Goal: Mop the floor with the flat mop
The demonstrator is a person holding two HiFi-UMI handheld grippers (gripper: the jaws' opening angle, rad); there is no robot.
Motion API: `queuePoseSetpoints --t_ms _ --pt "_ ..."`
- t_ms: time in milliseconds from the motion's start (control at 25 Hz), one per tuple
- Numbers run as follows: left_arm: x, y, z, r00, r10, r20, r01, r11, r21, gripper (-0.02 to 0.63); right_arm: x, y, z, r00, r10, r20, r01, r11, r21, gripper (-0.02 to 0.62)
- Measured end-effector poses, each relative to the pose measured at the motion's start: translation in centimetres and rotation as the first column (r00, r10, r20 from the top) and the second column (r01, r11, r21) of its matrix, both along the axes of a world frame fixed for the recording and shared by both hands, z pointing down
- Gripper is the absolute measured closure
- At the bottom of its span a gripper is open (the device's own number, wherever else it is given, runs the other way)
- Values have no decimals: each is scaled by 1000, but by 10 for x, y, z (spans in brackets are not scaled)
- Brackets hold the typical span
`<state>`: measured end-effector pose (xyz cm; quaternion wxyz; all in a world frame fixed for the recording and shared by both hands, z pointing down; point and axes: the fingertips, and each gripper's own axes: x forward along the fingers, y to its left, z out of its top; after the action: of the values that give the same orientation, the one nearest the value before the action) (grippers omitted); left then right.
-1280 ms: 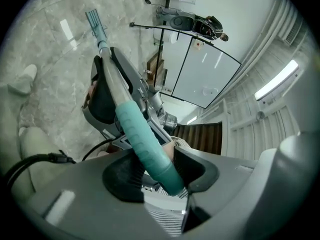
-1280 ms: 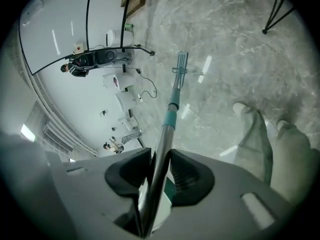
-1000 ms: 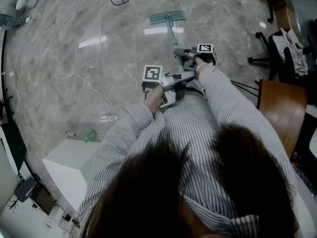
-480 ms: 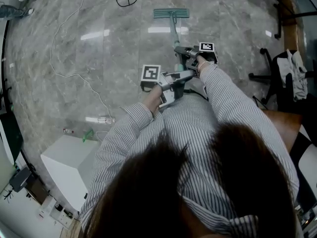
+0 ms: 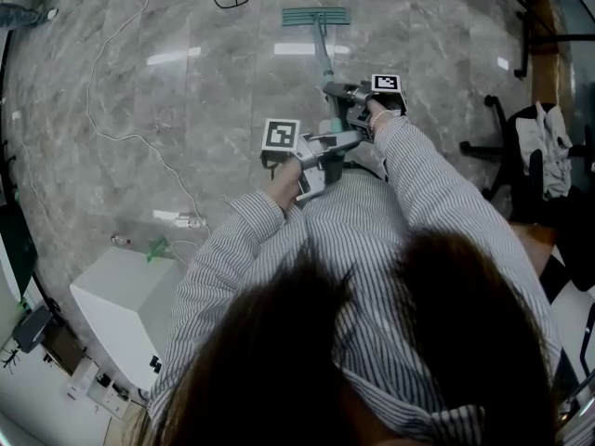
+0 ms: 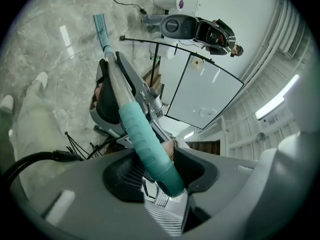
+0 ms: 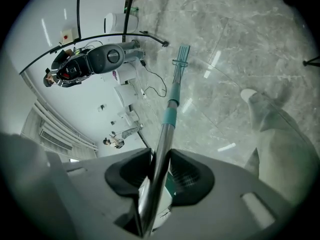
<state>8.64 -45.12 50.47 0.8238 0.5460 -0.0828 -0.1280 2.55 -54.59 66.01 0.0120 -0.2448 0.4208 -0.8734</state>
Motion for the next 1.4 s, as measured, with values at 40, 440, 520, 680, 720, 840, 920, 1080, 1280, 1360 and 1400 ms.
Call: queuePoseSetpoints --t_ms 40,440,520,680,720,840,920,1080,1280,1360,1400 --pt "2 0 1 1000 -5 -3 5 1000 -2 433 2 0 0 1000 -9 -1 9 1000 2 477" --pt "20 1 8 996 -90 -7 89 996 -30 442 19 4 5 1000 -2 -27 2 1000 -6 480" --pt "17 6 12 995 -102 -2 102 994 -43 446 18 8 9 999 -8 -34 8 1000 -4 482" --pt "7 50 23 994 -106 12 107 994 -37 453 9 49 14 999 -10 -43 10 1000 15 482" --pt "6 64 26 995 -97 17 98 995 -32 453 7 62 15 999 -4 -43 5 1000 21 482" --pt "5 83 28 998 -66 18 67 998 -17 454 6 78 21 999 13 -43 -11 999 32 482" --pt "2 105 31 999 -41 20 42 999 -14 454 4 99 24 999 29 -41 -28 999 35 482" --pt "-12 174 38 1000 -11 25 11 1000 -3 454 -6 166 31 998 59 -34 -58 998 40 482" --pt "-24 256 46 999 9 43 -8 1000 -5 454 -16 244 32 996 80 -28 -79 996 47 482" --pt "-27 290 45 999 12 40 -12 1000 -2 454 -19 277 32 996 86 -35 -84 995 51 482" --pt "-28 308 43 999 15 32 -15 1000 -3 454 -20 296 31 995 87 -41 -85 995 49 481"
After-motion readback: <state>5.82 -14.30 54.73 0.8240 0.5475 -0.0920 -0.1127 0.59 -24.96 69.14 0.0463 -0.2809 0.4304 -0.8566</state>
